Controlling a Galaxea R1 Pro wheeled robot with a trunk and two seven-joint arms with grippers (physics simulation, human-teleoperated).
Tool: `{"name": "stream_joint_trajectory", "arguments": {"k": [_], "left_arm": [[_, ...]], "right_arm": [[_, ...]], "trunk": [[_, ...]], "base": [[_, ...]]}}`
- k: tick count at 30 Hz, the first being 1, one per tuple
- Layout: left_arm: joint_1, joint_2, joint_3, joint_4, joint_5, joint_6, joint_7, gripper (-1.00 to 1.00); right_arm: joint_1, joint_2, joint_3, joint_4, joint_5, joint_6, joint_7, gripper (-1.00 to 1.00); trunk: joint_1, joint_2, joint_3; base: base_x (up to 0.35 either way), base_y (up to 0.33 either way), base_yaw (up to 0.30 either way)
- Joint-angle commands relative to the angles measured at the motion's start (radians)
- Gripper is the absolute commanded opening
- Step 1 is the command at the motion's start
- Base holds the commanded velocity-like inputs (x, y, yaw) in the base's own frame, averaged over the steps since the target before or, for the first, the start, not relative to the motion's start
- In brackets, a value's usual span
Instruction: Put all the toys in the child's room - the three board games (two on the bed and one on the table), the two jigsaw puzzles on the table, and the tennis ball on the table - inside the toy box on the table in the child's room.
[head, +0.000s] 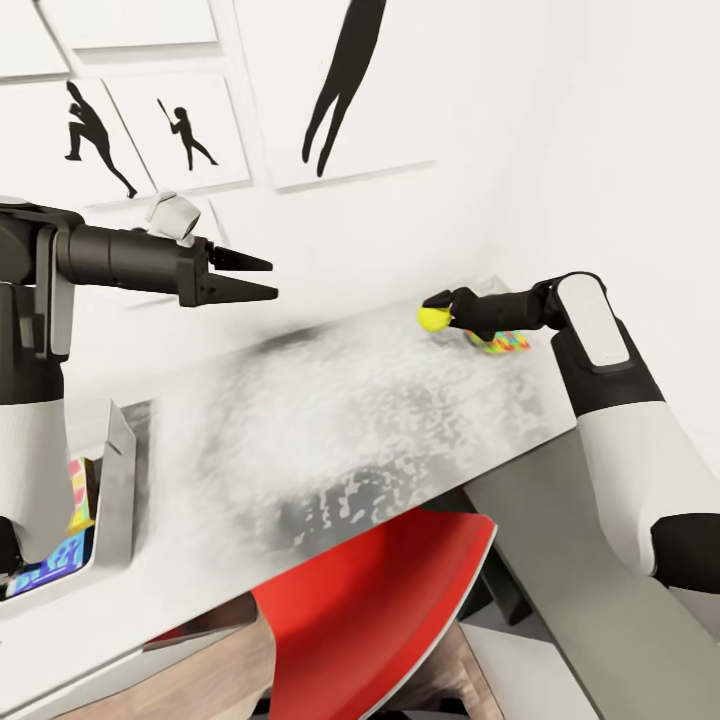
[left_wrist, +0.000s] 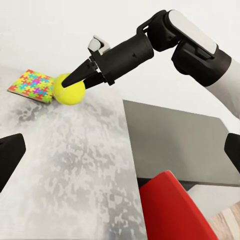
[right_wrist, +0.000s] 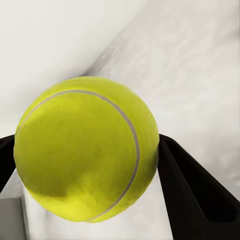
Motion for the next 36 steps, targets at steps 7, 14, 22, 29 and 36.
{"name": "stream_joint_trajectory", "arguments": {"k": [7, 14, 22, 29, 36], "left_arm": [[-0.001, 0.001, -0.002, 0.0, -0.008, 0.01, -0.008, 1.0], [-0.001, 0.001, -0.003, 0.0, -0.008, 0.01, -0.008, 1.0], [-0.001, 0.011, -0.005, 0.0, -0.009, 0.01, -0.008, 1.0], [0.002, 0.071, -0.008, 0.0, -0.006, 0.01, -0.008, 1.0], [0.068, 0.189, -0.002, 0.0, 0.051, 0.01, -0.008, 1.0]], "right_arm": [[-0.001, 0.002, 0.005, 0.0, -0.012, 0.0, -0.013, -1.0], [0.0, 0.003, 0.007, 0.001, -0.012, 0.0, -0.014, -1.0], [0.003, 0.003, 0.008, 0.001, -0.012, 0.0, -0.014, -1.0], [0.006, 0.003, 0.008, 0.002, -0.012, 0.0, -0.014, -1.0], [0.008, 0.03, 0.009, 0.002, -0.011, 0.0, -0.015, -1.0]], "trunk": [[0.001, -0.002, 0.01], [0.001, -0.002, 0.022], [0.001, -0.002, 0.035], [0.001, -0.002, 0.047], [0.001, -0.002, 0.058]], "base": [[0.0, 0.0, 0.087], [0.0, 0.0, 0.094], [0.0, 0.0, 0.114], [0.0, 0.0, 0.126], [0.0, 0.0, 0.132]]}}
